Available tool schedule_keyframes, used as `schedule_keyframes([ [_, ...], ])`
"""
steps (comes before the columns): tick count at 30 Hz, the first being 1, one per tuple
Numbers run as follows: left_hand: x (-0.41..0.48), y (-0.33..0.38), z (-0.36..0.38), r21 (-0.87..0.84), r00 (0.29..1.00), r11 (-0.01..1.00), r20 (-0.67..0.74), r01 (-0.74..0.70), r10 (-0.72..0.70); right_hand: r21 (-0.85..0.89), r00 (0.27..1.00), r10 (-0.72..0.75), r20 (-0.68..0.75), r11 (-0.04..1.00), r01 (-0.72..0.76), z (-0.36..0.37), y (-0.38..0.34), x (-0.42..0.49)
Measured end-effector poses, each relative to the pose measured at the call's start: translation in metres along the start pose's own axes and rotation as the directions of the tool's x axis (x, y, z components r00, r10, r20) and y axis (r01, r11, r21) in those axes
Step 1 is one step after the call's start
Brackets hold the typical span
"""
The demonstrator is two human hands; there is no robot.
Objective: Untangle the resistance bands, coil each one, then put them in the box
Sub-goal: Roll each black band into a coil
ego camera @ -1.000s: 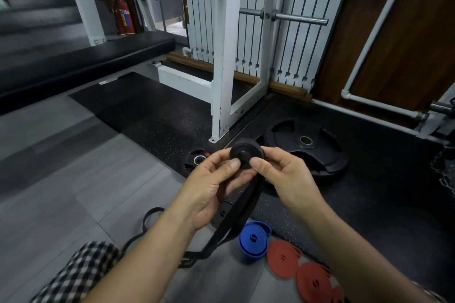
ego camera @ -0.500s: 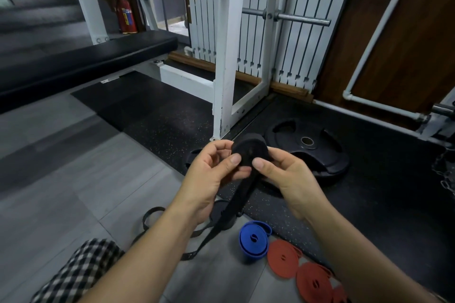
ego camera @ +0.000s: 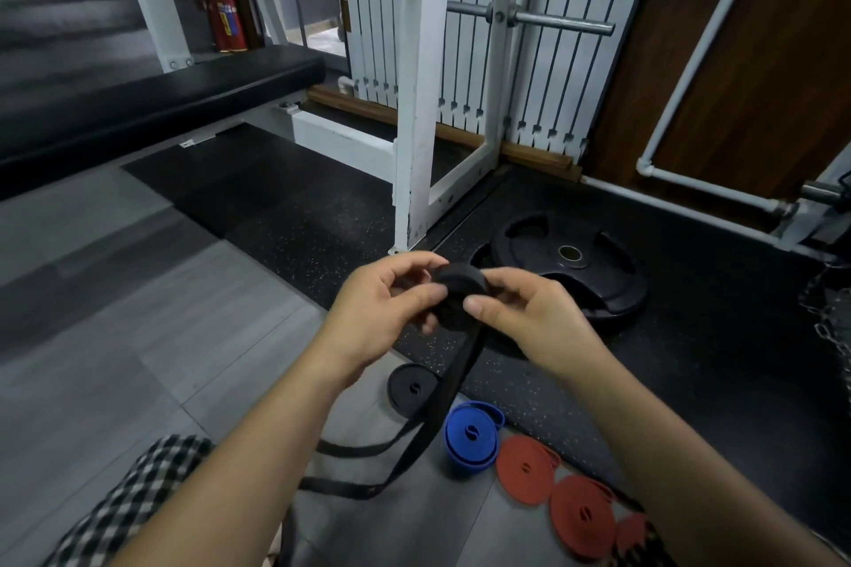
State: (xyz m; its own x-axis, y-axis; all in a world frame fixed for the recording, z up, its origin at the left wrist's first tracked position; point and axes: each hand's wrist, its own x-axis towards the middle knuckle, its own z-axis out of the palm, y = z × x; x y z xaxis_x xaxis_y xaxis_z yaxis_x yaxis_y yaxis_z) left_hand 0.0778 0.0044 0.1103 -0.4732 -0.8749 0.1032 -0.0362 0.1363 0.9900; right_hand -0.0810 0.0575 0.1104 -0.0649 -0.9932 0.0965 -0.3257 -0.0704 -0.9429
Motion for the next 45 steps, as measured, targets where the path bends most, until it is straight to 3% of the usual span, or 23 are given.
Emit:
schedule_keyframes([
  [2, -0.001, 0.003, 0.003, -0.184, 0.997, 0.983, -0.070, 0.007, -0.020, 0.275, 1.000, -0.003, -0.026, 0.961, 0.010, -0.001, -0.002, 0.001],
  [6, -0.008, 0.003, 0.012, -0.531, 0.988, 0.844, -0.084, 0.069, -0.133, 0.398, 0.998, 0.006, -0.069, 0.917, 0.022, 0.003, -0.001, 0.003],
  [8, -0.010, 0.002, 0.013, -0.613, 0.980, 0.781, -0.051, 0.121, -0.192, 0.427, 0.998, 0.027, -0.060, 0.904, 0.001, 0.004, 0.000, 0.004],
  [10, -0.008, 0.001, 0.006, -0.488, 0.982, 0.858, -0.008, 0.162, -0.190, 0.288, 0.999, 0.015, -0.039, 0.958, -0.003, 0.000, -0.002, 0.003],
  [12, -0.004, 0.000, -0.006, -0.080, 0.993, 0.990, 0.023, 0.118, -0.116, -0.079, 1.000, -0.011, -0.026, 0.997, 0.009, -0.006, -0.001, 0.002],
  [14, -0.001, -0.002, -0.014, 0.231, 0.999, 0.973, 0.042, 0.020, -0.031, -0.329, 1.000, -0.022, 0.009, 0.944, 0.023, -0.005, 0.000, 0.000],
  [15, -0.001, -0.002, -0.015, 0.263, 0.999, 0.965, 0.042, -0.001, -0.010, -0.341, 1.000, -0.022, 0.020, 0.940, 0.028, -0.003, 0.000, 0.000],
  [16, -0.002, -0.002, -0.013, 0.237, 0.999, 0.971, 0.032, -0.012, 0.004, -0.290, 0.999, -0.027, 0.024, 0.956, 0.033, -0.001, -0.002, 0.000],
  [18, -0.003, -0.002, -0.009, 0.085, 1.000, 0.996, -0.015, -0.014, 0.015, -0.016, 1.000, -0.024, -0.007, 1.000, 0.023, 0.000, -0.005, 0.001],
  [21, -0.006, 0.001, -0.003, -0.195, 0.992, 0.981, -0.123, -0.013, -0.011, 0.296, 0.999, 0.015, -0.033, 0.955, -0.004, -0.001, -0.005, 0.003],
  [24, -0.009, 0.003, 0.003, -0.413, 0.991, 0.911, -0.116, 0.018, -0.072, 0.419, 0.998, 0.049, -0.049, 0.908, -0.024, 0.006, -0.002, 0.004],
  [26, -0.012, 0.001, 0.010, -0.587, 0.985, 0.807, -0.091, 0.063, -0.143, 0.485, 0.997, 0.054, -0.055, 0.875, -0.021, 0.012, -0.001, 0.004],
  [29, -0.016, -0.004, 0.017, -0.704, 0.980, 0.701, -0.037, 0.114, -0.196, 0.470, 0.994, 0.062, -0.086, 0.883, -0.015, 0.014, 0.001, 0.005],
  [31, -0.015, -0.003, 0.011, -0.595, 0.974, 0.780, 0.026, 0.195, -0.223, 0.398, 0.993, 0.067, -0.097, 0.917, -0.023, 0.008, 0.001, 0.005],
  [33, -0.009, -0.002, -0.003, -0.153, 0.987, 0.975, 0.011, 0.161, -0.161, 0.257, 0.996, 0.072, -0.052, 0.965, -0.057, 0.004, 0.001, 0.004],
  [35, -0.004, -0.001, -0.015, 0.228, 1.000, 0.973, 0.018, 0.017, -0.022, 0.051, 0.998, 0.057, 0.024, 0.997, -0.058, 0.005, 0.000, 0.002],
  [37, -0.003, 0.000, -0.020, 0.284, 0.995, 0.956, 0.085, -0.072, 0.050, -0.057, 0.998, 0.024, 0.053, 0.998, -0.021, 0.010, -0.001, 0.001],
  [38, -0.003, 0.001, -0.020, 0.241, 0.994, 0.967, 0.090, -0.078, 0.058, -0.040, 0.999, 0.011, 0.038, 0.999, -0.010, 0.012, -0.002, 0.001],
  [42, -0.008, 0.006, -0.017, -0.100, 1.000, 0.995, -0.010, -0.027, 0.026, 0.315, 0.999, 0.020, -0.030, 0.949, -0.009, 0.011, -0.007, 0.003],
  [45, -0.011, 0.009, -0.014, -0.349, 0.999, 0.937, -0.046, -0.008, -0.008, 0.370, 0.999, -0.023, -0.022, 0.929, 0.030, 0.014, -0.008, 0.003],
])
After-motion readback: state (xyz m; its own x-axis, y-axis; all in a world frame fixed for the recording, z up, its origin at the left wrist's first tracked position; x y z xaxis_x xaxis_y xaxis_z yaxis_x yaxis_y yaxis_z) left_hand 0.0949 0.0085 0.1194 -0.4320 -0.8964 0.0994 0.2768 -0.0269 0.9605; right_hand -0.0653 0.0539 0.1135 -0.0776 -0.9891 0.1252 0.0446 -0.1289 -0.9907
